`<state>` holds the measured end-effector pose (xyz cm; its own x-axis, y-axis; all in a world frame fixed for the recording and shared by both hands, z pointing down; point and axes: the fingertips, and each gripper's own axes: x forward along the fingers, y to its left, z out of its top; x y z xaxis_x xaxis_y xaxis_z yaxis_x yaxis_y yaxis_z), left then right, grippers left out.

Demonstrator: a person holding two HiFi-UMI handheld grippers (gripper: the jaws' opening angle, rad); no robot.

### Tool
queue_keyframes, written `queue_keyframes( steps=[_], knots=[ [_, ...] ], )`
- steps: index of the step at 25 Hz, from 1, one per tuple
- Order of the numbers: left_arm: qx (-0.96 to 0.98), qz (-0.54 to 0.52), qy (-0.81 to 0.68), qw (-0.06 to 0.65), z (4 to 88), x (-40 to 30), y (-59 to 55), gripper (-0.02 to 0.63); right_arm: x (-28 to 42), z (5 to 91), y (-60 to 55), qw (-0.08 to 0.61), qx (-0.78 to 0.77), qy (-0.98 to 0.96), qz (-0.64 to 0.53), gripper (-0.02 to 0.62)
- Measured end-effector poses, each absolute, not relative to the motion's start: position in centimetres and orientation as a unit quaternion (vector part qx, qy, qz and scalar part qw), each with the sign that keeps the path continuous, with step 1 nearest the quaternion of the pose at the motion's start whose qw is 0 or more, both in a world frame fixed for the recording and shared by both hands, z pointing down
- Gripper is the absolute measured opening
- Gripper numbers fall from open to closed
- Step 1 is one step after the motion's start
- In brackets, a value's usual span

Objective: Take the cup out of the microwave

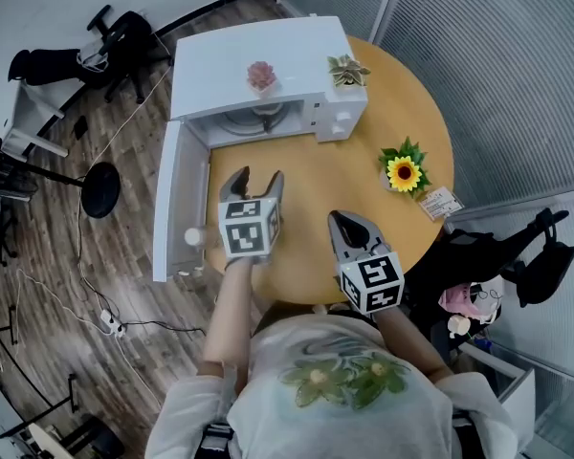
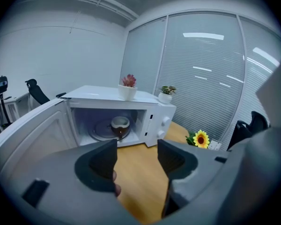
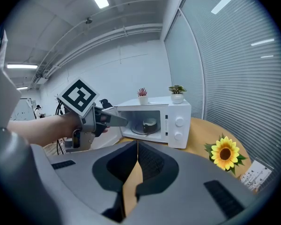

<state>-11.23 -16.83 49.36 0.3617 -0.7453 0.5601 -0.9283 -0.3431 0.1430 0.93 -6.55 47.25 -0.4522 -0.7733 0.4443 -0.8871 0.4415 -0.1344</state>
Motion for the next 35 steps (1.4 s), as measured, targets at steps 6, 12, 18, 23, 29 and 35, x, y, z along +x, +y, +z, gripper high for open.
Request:
queue_keyframes(
  steps=[6, 12, 18, 23, 29, 35],
  knots=[
    [0.794, 0.201, -0.520, 0.242, 50.1, -12.4, -19.5, 0.252, 0.1, 47.5, -7.6, 0.165, 0.510, -0.824, 0.183, 0.017],
    [0.794, 0.200, -0.508, 0.266, 51.7, -12.5, -21.6, 0.252, -0.4, 48.3, -8.2, 0.172, 0.519, -0.815, 0.192, 0.017],
    [0.793, 0.182, -0.506, 0.288, 53.1, -12.5, -24.3, 0.252, -0.1, 48.8, -8.5, 0.184, 0.526, -0.808, 0.193, 0.017],
    [0.782, 0.165, -0.517, 0.307, 53.6, -12.5, -26.5, 0.252, 1.2, 49.7, -9.0, 0.192, 0.523, -0.805, 0.204, 0.017],
    [0.773, 0.188, -0.513, 0.322, 55.1, -11.8, -28.4, 0.252, 1.8, 51.1, -10.3, 0.199, 0.503, -0.811, 0.220, 0.017],
    [0.763, 0.205, -0.516, 0.332, 57.0, -11.3, -30.2, 0.250, 1.9, 51.5, -12.2, 0.201, 0.489, -0.819, 0.223, 0.017]
  ],
)
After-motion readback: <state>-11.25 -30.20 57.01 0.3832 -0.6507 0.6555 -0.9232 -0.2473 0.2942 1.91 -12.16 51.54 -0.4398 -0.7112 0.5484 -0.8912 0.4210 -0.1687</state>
